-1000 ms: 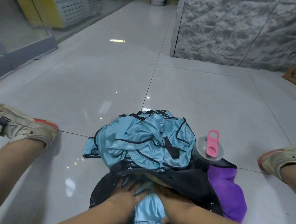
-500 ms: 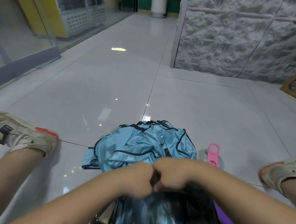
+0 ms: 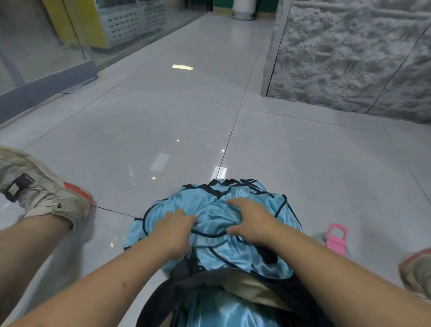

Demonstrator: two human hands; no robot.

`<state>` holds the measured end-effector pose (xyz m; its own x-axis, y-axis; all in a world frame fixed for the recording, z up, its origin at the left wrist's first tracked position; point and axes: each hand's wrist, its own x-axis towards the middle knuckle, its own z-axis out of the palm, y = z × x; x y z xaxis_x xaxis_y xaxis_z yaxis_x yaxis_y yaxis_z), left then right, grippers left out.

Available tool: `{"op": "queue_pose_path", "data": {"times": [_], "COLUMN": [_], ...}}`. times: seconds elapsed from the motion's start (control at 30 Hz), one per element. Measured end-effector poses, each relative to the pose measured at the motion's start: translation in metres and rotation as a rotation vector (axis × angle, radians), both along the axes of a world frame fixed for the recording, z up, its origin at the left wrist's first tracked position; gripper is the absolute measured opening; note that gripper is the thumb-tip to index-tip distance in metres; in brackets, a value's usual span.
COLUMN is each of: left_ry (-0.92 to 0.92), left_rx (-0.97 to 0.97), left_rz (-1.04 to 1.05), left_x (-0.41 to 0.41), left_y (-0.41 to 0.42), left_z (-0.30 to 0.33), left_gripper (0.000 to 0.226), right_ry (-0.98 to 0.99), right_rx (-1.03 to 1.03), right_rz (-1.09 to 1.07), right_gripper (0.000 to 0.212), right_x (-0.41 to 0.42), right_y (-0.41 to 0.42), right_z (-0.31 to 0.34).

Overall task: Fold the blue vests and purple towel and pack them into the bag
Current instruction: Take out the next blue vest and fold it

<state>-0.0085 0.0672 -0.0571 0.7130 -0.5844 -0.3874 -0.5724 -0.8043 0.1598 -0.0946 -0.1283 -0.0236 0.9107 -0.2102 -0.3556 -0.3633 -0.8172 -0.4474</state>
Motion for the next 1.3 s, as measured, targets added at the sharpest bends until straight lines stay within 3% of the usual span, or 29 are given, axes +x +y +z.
{"op": "queue_pose_path", "data": {"times": [0.07, 0.2, 0.27, 0.43, 0.67, 0.83, 1.17, 1.3], "left_ry": [-0.010, 0.010, 0.026, 0.033, -0.022, 0.146, 0.227, 0.263], "left_rx": [-0.054, -0.378, -0.563, -0.878, -0.967, -1.109, -1.246, -1.212], "left_rz": [0.025, 0.249, 0.365, 0.509, 0.600, 0.786, 0.817, 0.723], "left_x": [0.004, 0.020, 0.030, 0.049, 0.045, 0.039, 0.047, 0.043], "left_y": [0.005, 0.004, 0.000, -0.009, -0.004, -0.002, -0.001, -0.010], "left_z": [-0.011, -0.012, 0.001, 0.044, 0.062, 0.074, 0.090, 0.099], "left_gripper": [0.009, 0.018, 0.018, 0.014, 0.029, 0.029, 0.036, 0.023], "right_ry": [0.083, 0.019, -0.071, -0.411, -0.557, -0.566, -0.693, -0.764], "right_rx": [-0.138, -0.229, -0.120, 0.389, 0.960, 1.267, 1.231, 1.255], "right_rz": [0.058, -0.092, -0.245, -0.606, -0.767, -0.773, -0.847, -0.798], "right_gripper": [0.091, 0.033, 0.029, 0.023, 0.018, 0.022, 0.033, 0.030], "right_x": [0.006, 0.021, 0.027, 0.042, 0.034, 0.023, 0.010, 0.005], "right_y": [0.003, -0.003, -0.014, -0.035, -0.043, -0.045, -0.054, -0.059], "right_z": [-0.018, -0.031, -0.023, 0.026, 0.083, 0.106, 0.124, 0.139]}}
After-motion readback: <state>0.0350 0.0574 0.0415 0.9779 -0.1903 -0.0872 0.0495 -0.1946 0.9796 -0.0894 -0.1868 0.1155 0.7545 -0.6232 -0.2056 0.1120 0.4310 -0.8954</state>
